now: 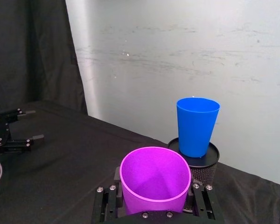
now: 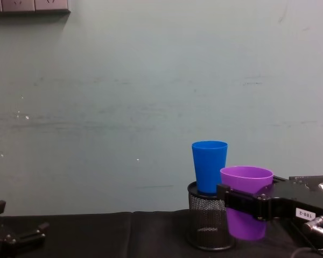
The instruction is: Pick up one cup with a gripper and tap it against the other cup.
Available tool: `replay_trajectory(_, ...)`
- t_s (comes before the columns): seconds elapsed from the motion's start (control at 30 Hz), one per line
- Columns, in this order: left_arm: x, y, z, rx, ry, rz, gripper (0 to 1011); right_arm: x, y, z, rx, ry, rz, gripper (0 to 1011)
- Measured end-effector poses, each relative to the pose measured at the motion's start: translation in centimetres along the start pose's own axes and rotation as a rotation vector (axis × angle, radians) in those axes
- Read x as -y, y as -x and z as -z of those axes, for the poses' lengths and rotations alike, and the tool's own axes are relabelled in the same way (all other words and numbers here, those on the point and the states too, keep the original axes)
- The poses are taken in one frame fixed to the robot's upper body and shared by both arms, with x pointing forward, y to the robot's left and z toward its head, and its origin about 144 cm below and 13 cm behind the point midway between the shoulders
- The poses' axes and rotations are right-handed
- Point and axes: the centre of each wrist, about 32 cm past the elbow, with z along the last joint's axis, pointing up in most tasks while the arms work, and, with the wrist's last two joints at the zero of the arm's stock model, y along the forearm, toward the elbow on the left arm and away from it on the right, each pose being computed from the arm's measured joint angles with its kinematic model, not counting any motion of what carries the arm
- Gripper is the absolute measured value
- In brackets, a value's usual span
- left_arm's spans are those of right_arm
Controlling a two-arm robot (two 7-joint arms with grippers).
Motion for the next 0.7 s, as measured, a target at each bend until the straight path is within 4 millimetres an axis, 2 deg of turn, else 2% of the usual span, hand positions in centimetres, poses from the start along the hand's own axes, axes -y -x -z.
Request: replay_trajectory(0.7,0.00,0.00,0.00,0.000,0.000,0.000,1000,0.00,0.00,0.00,0.000,0.000,0.000,726)
